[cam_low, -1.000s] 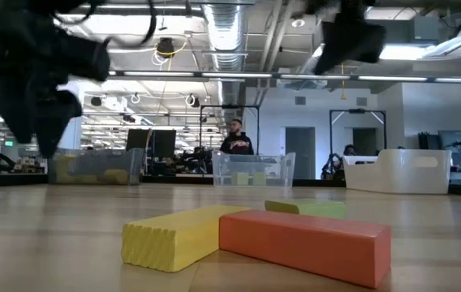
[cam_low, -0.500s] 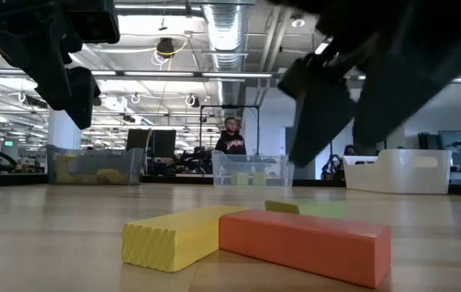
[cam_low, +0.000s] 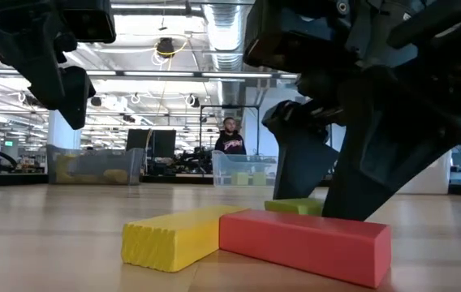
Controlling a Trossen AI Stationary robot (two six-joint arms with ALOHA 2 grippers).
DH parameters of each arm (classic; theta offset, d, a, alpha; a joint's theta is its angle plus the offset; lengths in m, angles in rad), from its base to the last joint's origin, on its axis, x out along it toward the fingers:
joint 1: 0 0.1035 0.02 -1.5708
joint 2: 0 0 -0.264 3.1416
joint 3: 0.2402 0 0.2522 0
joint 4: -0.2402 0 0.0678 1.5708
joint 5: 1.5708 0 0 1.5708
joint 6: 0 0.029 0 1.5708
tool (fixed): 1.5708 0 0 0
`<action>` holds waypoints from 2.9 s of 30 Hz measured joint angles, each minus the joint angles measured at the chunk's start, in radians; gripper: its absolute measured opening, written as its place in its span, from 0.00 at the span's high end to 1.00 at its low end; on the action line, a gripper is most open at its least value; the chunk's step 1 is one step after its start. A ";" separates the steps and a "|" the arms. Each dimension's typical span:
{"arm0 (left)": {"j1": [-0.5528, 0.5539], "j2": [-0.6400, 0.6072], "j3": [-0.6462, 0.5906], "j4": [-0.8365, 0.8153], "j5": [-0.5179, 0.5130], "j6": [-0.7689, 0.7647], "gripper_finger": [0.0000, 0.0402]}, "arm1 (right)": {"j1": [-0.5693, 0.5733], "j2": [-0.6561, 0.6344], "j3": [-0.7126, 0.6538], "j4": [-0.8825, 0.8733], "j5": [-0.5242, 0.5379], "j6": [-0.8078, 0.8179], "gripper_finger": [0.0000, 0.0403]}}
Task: Sort & place blocks by color
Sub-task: Put the green block into the transparent bin
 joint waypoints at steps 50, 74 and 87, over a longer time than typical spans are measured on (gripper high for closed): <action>0.021 -0.001 -0.230 0.942 -0.334 -0.728 0.41 | -0.171 -0.242 -0.001 0.324 0.305 -0.156 0.68; 0.131 0.000 -0.230 0.940 -0.269 -0.695 0.54 | -0.253 -0.242 -0.001 0.336 0.255 -0.182 0.68; 0.182 0.000 -0.229 0.944 -0.220 -0.668 0.65 | -0.267 -0.242 -0.001 0.332 0.229 -0.182 0.68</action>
